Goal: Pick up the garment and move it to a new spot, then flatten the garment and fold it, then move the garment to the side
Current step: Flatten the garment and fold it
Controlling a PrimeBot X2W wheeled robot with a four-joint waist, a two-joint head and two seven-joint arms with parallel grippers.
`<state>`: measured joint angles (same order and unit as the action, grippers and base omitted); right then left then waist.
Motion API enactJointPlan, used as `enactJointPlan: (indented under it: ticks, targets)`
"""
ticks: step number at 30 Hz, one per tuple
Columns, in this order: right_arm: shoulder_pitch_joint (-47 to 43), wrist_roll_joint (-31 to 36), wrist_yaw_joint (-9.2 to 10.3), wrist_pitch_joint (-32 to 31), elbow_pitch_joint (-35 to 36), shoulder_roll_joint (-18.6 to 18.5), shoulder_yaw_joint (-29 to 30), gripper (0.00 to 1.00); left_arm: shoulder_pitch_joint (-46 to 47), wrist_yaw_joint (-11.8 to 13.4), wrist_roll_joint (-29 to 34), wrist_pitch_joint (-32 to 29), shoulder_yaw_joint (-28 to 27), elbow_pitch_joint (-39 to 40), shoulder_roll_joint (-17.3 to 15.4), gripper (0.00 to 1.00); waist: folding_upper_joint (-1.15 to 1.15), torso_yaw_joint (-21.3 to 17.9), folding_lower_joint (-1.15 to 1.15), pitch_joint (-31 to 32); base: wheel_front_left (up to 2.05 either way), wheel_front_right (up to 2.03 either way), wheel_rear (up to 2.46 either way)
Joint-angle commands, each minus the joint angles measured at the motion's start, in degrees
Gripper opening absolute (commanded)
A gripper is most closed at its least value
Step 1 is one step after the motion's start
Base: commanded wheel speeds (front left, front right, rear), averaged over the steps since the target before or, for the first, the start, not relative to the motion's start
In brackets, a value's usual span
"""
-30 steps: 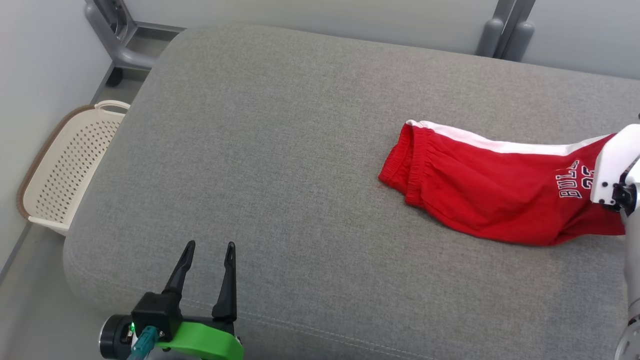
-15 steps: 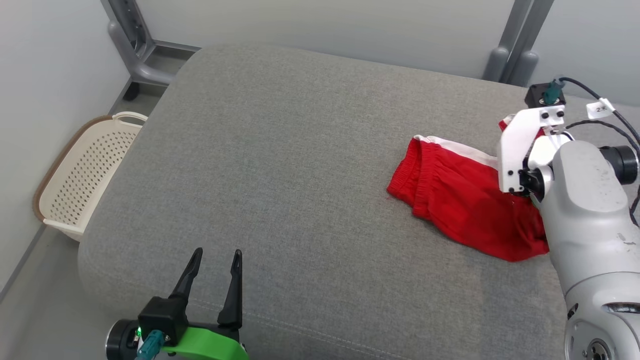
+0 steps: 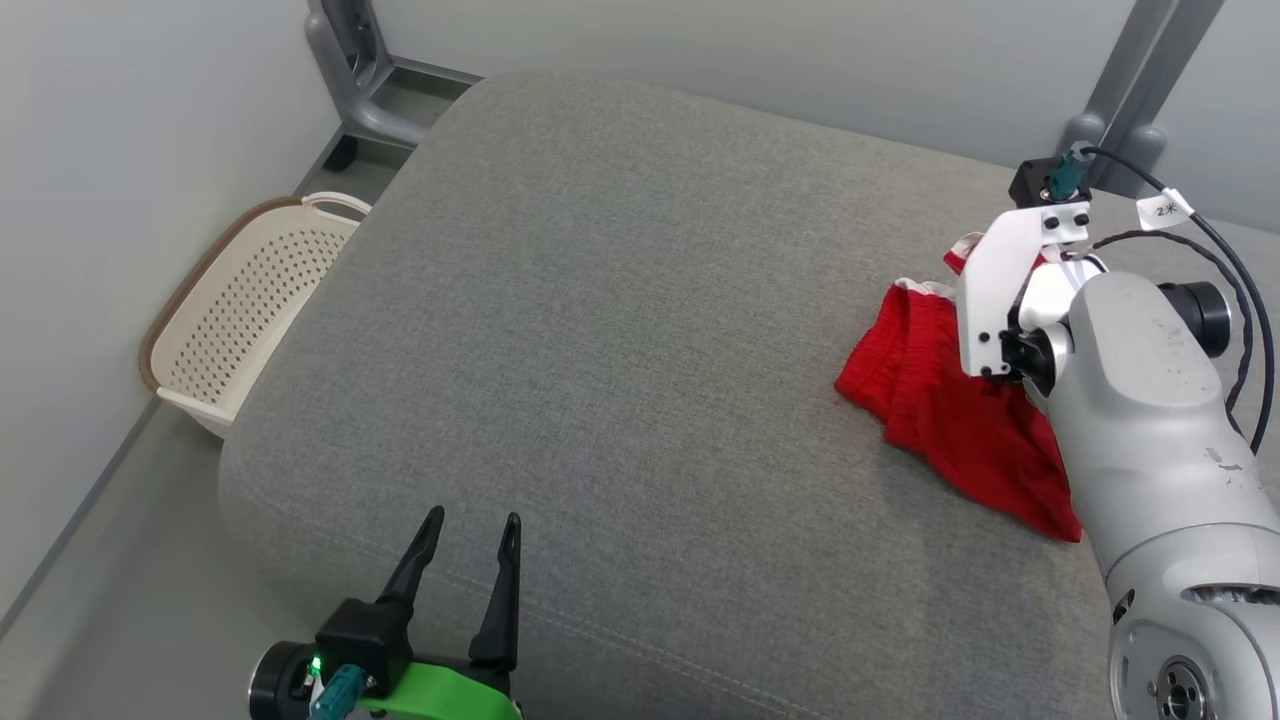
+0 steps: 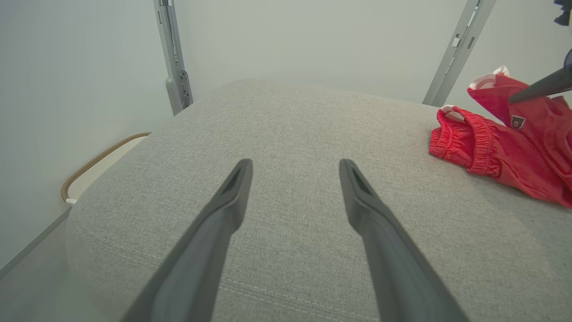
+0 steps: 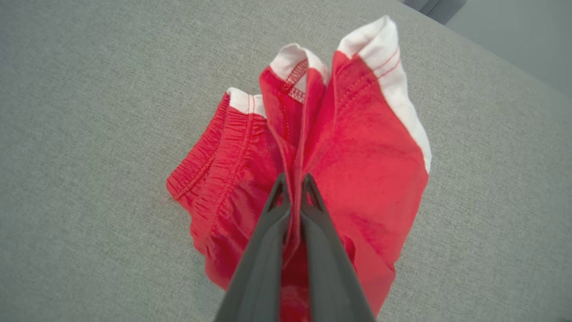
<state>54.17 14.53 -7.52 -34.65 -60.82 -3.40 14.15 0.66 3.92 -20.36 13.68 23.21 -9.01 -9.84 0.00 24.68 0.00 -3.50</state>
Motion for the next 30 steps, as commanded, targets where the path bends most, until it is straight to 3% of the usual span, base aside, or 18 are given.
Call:
enactJointPlan:
  ticks: [1, 13, 14, 15, 23, 30]
  targets:
    - [0.52, 0.53, 0.07, 0.50, -0.21, -0.07, 0.26, 0.00, 0.88, -0.45, 0.10, 0.30, 0.14, -0.03, 0.31, 1.00, 0.00, 1.05, 0.00, -0.70, 0.00, 0.00, 0.00]
    - [1.34, 3.92, 0.07, 2.96, -1.97, 0.25, 4.85, 0.00, 2.34, -1.26, 0.18, 0.86, 1.96, -1.63, 1.90, 1.00, 0.00, 5.13, 0.00, -2.94, 0.00, 0.00, 0.00]
    - [1.50, 4.21, 0.07, 3.19, -2.25, 0.29, 4.85, 0.44, 2.50, -1.32, 0.15, 0.92, 2.01, -1.75, 2.06, 1.00, 0.00, 5.27, 0.00, -3.17, 0.00, 0.00, 0.00]
    - [1.61, 4.19, 0.07, 3.31, -2.52, 0.33, 5.13, 1.00, 2.57, -1.29, 0.11, 1.02, 2.02, -1.91, 2.22, 1.00, 0.00, 5.33, 0.00, -3.29, 0.00, 0.00, 0.00]
    - [5.85, 0.41, 0.07, 9.03, -6.90, 0.29, 0.90, 1.00, 2.71, -1.05, -0.25, 1.30, 1.14, -2.80, 2.17, 1.00, 0.00, 3.59, 0.00, -2.85, 0.00, 0.00, 0.00]
    - [7.49, -0.66, 0.07, 12.59, -6.60, -0.31, -0.27, 1.00, 2.35, -0.72, -0.10, 1.44, 0.54, -2.36, 1.72, 1.00, 0.00, 0.33, 0.00, -1.51, 0.00, 0.00, 0.00]
